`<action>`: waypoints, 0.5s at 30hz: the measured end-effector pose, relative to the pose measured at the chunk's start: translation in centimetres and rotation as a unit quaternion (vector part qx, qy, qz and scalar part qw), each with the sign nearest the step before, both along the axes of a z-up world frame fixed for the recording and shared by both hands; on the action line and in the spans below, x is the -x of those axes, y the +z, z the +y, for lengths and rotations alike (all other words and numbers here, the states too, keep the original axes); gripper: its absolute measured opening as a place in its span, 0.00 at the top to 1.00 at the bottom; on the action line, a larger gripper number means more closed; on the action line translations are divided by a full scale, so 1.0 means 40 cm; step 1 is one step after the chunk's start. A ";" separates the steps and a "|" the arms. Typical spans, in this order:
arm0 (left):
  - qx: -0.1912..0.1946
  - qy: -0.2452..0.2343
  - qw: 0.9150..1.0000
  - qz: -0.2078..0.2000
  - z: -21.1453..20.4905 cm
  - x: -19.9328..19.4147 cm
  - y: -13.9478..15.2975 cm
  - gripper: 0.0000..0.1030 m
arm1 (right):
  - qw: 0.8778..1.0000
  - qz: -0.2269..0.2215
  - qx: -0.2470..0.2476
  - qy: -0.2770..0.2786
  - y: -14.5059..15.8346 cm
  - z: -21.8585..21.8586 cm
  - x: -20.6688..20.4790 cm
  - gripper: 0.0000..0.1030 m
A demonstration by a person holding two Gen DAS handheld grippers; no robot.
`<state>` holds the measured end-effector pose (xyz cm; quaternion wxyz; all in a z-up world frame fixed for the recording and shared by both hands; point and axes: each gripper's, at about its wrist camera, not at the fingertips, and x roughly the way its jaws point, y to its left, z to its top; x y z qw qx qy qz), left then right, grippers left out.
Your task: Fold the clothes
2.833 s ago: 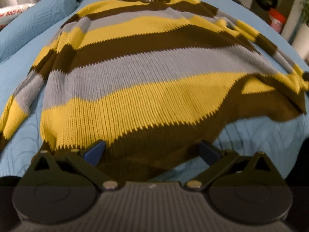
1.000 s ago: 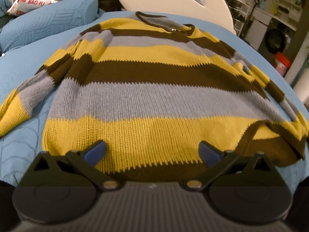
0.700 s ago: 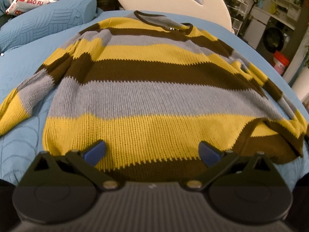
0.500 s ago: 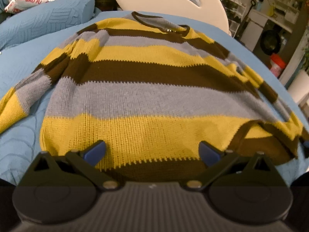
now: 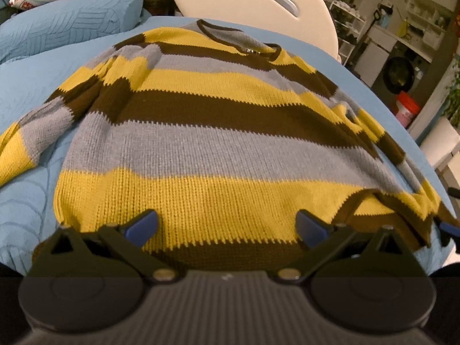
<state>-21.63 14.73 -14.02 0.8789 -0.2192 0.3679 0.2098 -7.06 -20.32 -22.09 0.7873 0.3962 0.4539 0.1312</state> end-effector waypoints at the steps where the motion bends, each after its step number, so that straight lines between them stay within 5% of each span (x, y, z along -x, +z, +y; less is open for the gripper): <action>1: 0.002 0.001 1.000 -0.001 0.001 0.001 0.000 0.00 | 1.000 0.000 0.001 0.000 0.000 0.000 0.000 0.28; 15: -0.012 -0.018 1.000 0.015 -0.019 -0.009 -0.005 0.00 | 1.000 0.000 0.002 0.004 0.002 0.001 -0.001 0.28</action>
